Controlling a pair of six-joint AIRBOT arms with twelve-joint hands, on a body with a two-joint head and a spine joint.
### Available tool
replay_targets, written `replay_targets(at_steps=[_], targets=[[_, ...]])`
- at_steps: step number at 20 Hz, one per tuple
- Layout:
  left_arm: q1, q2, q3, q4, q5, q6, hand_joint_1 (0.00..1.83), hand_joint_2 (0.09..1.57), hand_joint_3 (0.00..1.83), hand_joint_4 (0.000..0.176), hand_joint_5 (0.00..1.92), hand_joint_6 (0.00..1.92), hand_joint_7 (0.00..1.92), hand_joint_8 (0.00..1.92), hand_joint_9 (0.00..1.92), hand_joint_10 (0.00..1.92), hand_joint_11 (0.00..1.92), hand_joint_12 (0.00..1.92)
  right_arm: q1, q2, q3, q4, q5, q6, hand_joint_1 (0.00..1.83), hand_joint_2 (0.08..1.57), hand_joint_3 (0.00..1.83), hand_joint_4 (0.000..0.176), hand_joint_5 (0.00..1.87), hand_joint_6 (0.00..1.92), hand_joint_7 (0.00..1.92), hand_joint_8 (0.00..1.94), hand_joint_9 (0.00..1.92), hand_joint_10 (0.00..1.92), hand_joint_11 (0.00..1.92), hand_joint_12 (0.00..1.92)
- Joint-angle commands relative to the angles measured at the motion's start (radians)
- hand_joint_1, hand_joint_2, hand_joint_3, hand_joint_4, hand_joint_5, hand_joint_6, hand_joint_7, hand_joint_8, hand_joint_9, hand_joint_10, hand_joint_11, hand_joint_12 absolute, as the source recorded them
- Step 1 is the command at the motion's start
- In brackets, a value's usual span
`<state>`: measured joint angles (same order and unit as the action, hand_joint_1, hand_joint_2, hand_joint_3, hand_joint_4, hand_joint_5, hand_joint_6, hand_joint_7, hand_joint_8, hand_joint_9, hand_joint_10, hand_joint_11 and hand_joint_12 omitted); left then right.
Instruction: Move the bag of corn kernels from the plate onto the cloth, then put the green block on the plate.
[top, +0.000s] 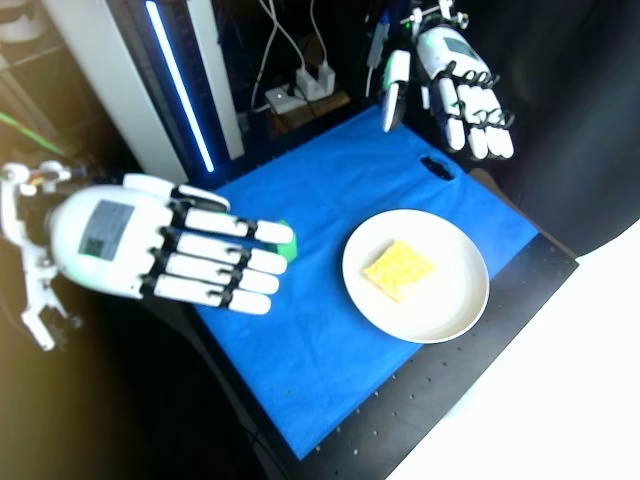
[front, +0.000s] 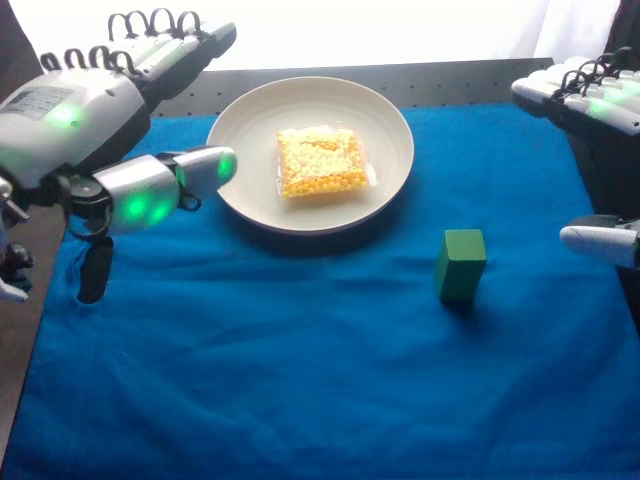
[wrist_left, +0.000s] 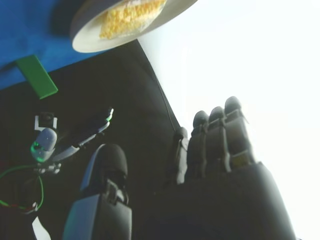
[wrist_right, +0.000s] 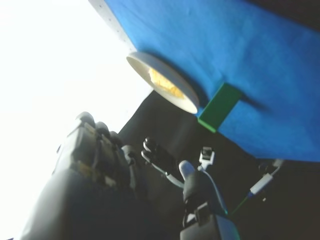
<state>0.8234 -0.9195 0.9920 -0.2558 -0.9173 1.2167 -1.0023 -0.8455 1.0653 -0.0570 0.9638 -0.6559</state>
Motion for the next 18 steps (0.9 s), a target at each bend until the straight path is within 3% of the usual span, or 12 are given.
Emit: replay_targets(at_steps=[1,2,4,6,7,9,10,12,13,14,15,18], targets=[[-0.016,-0.013,0.008,0.011,-0.086,0.005,0.33,1.4,0.01,0.01,0.0,0.0,0.0,0.0,0.0,0.0,0.03,0.02,0.013,-0.003,-0.002,0.021,0.117,-0.001,0.65,1.3,0.05,0.0,0.0,0.0,0.0,0.0,0.0,0.0,0.0,0.0],[-0.025,-0.028,0.021,0.01,-0.065,0.007,0.41,1.37,0.01,0.029,0.0,0.0,0.0,0.0,0.0,0.0,0.0,0.21,0.013,-0.007,-0.002,0.021,0.117,-0.001,0.67,1.29,0.04,0.0,0.0,0.0,0.0,0.0,0.0,0.0,0.0,0.0],[-0.049,-0.06,0.051,-0.002,-0.016,0.015,0.45,1.36,0.0,0.034,0.0,0.0,0.0,0.0,0.0,0.0,0.0,0.35,0.013,-0.01,-0.006,0.016,0.117,-0.001,0.66,1.3,0.03,0.0,0.0,0.0,0.0,0.0,0.0,0.0,0.0,0.0],[-0.096,-0.101,0.09,-0.021,0.052,0.047,0.51,1.33,0.0,0.045,0.0,0.0,0.0,0.0,0.0,0.0,0.0,0.06,0.013,-0.01,-0.01,0.009,0.117,-0.001,0.64,1.31,0.03,0.0,0.0,0.0,0.0,0.0,0.0,0.0,0.0,0.0],[-0.133,-0.131,0.124,-0.025,0.108,0.066,0.58,1.31,0.0,0.051,0.0,0.0,0.0,0.0,0.0,0.0,0.0,0.01,0.013,-0.012,-0.011,0.008,0.117,-0.001,0.63,1.31,0.03,0.0,0.0,0.0,0.0,0.0,0.0,0.0,0.0,0.0],[-0.194,-0.181,0.18,-0.033,0.212,0.107,0.62,1.28,0.0,0.031,0.0,0.0,0.0,0.0,0.0,0.0,0.02,0.01,0.013,-0.016,-0.011,0.008,0.117,-0.001,0.64,1.31,0.02,0.0,0.0,0.0,0.0,0.0,0.0,0.0,0.0,0.0],[-0.223,-0.207,0.211,-0.042,0.263,0.132,0.6,1.27,0.0,0.041,0.0,0.0,0.0,0.0,0.0,0.0,0.01,0.01,0.013,-0.018,-0.011,0.008,0.117,-0.001,0.62,1.32,0.02,0.0,0.0,0.0,0.0,0.0,0.0,0.0,0.0,0.0],[-0.264,-0.273,0.294,-0.07,0.376,0.165,0.67,1.23,0.03,0.039,0.0,0.0,0.01,0.0,0.0,0.0,0.0,0.59,0.012,-0.024,-0.01,0.007,0.117,-0.001,0.68,1.3,0.01,0.0,0.0,0.0,0.0,0.0,0.0,0.0,0.0,0.0],[-0.274,-0.302,0.329,-0.081,0.411,0.165,0.7,1.22,0.01,0.03,0.02,0.0,0.04,0.01,0.02,0.01,0.0,0.8,0.012,-0.027,-0.01,0.006,0.117,-0.001,0.67,1.3,0.01,0.0,0.0,0.0,0.0,0.0,0.0,0.0,0.0,0.0],[-0.284,-0.333,0.362,-0.088,0.449,0.166,0.64,1.22,0.0,0.037,0.02,0.0,0.07,0.01,0.06,0.02,0.0,0.95,0.012,-0.028,-0.01,0.006,0.116,-0.001,0.65,1.31,0.01,0.0,0.0,0.0,0.0,0.0,0.0,0.0,0.0,0.0],[-0.294,-0.37,0.4,-0.103,0.493,0.178,0.68,1.2,0.0,0.02,0.07,0.02,0.11,0.01,0.11,0.04,0.0,1.12,0.01,-0.029,-0.01,0.007,0.116,-0.001,0.62,1.31,0.01,0.0,0.0,0.0,0.0,0.0,0.0,0.0,0.0,0.0],[-0.299,-0.436,0.453,-0.182,0.554,0.273,0.66,1.16,0.0,0.025,0.05,0.01,0.1,0.01,0.11,0.03,0.0,1.13,0.005,-0.031,-0.011,0.007,0.112,-0.001,0.56,1.3,0.01,0.0,0.0,0.0,0.0,0.0,0.0,0.0,0.0,0.0]])
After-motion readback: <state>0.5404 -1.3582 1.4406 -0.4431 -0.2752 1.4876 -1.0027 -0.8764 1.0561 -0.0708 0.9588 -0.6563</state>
